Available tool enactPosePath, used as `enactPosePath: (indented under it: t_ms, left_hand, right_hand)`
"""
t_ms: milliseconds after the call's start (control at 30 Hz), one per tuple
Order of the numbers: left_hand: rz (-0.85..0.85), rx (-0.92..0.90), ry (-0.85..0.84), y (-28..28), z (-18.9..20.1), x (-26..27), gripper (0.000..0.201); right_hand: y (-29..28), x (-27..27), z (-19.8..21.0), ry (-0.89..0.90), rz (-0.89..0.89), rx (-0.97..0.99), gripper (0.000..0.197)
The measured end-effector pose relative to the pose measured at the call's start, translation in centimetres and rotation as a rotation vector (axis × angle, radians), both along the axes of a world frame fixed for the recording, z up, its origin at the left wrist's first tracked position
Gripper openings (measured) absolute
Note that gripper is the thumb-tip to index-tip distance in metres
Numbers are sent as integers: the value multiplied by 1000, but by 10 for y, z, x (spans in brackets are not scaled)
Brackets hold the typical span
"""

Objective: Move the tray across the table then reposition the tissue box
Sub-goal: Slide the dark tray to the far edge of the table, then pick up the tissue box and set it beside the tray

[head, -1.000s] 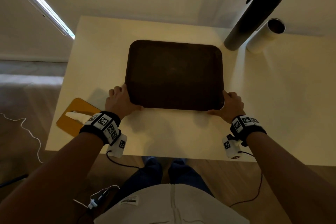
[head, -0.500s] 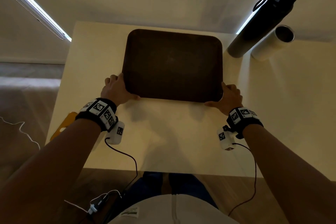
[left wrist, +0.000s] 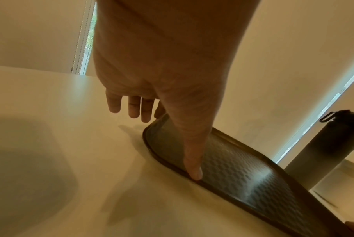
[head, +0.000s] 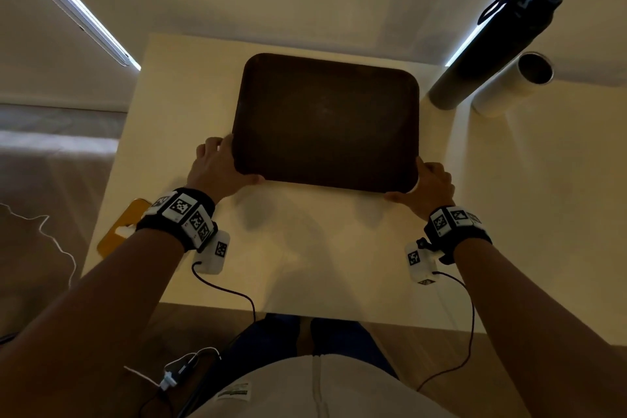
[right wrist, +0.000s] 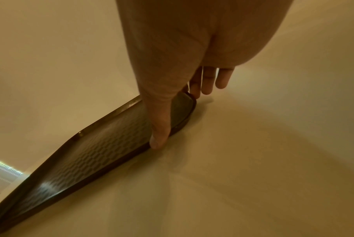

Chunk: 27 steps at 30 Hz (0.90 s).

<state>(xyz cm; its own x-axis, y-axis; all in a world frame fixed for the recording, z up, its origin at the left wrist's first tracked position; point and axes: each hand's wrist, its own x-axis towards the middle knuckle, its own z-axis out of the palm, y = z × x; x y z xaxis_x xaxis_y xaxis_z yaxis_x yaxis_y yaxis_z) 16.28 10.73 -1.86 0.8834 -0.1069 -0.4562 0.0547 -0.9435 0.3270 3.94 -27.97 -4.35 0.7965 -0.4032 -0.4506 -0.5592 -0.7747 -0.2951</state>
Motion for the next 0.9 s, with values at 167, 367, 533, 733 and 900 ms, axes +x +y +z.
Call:
enactPosePath:
  t_ms: [167, 367, 533, 733, 900]
  left_hand:
    - [-7, -213, -183, 27, 29, -36, 84]
    - [-29, -225, -226, 97, 64, -97, 77]
    - [-16, -261, -213, 172, 69, -133, 81]
    - [-152, -221, -37, 243, 41, -118, 122]
    - [-302, -275, 120, 265, 10, -89, 147]
  right_hand:
    - [19, -6, 14, -143, 35, -1, 98]
    - [93, -6, 35, -315, 355, 174, 63]
    - [182, -4, 40, -274, 666, 388, 52]
    - [299, 5, 33, -26, 754, 496, 74]
    - [364, 10, 18, 75, 635, 536, 106]
